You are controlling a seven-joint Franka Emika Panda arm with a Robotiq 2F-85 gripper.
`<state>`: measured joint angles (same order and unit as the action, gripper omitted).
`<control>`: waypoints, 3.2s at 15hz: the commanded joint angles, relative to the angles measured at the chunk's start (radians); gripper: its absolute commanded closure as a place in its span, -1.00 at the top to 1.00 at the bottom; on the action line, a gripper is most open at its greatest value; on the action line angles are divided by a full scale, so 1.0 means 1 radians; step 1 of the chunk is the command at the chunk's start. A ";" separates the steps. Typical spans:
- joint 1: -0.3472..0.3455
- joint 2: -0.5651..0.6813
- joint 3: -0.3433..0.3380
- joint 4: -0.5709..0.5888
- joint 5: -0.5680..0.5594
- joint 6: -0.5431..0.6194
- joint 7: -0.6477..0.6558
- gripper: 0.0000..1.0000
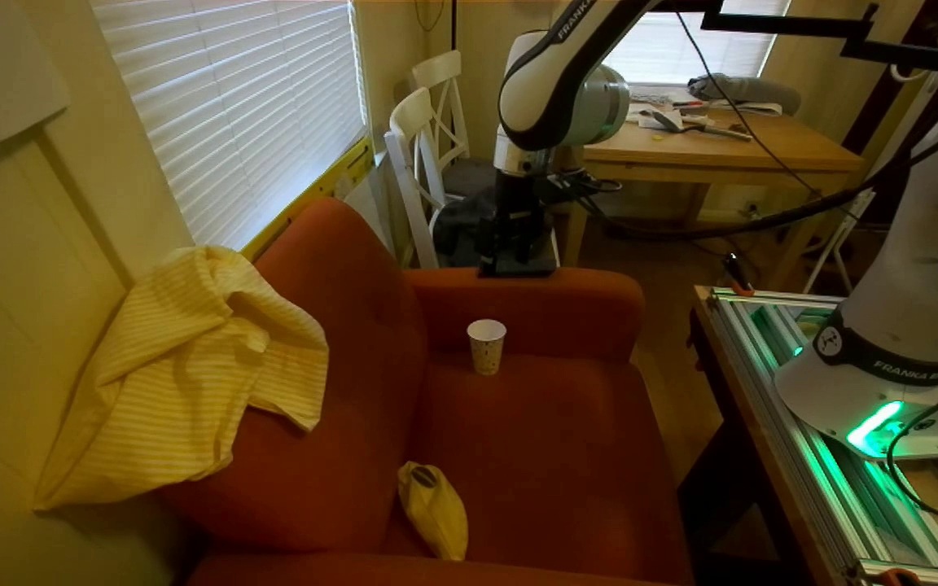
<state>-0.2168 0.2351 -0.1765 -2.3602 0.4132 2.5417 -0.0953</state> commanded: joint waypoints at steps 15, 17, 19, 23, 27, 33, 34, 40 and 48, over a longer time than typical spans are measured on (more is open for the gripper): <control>-0.061 0.569 0.037 0.444 -0.096 0.035 0.085 1.00; -0.065 0.617 0.034 0.494 -0.120 0.018 0.088 1.00; -0.068 0.665 0.029 0.540 -0.145 0.014 0.087 1.00; -0.073 0.742 0.016 0.616 -0.182 0.017 0.105 1.00; -0.088 0.794 0.022 0.676 -0.187 0.001 0.104 1.00; -0.077 0.854 -0.001 0.753 -0.196 -0.060 0.150 1.00; -0.073 0.861 -0.007 0.760 -0.200 -0.066 0.160 1.00; -0.068 0.898 -0.019 0.808 -0.235 -0.136 0.169 0.27; -0.067 0.924 -0.019 0.850 -0.266 -0.180 0.164 -0.86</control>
<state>-0.2851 1.1286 -0.1894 -1.5637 0.1843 2.4030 0.0425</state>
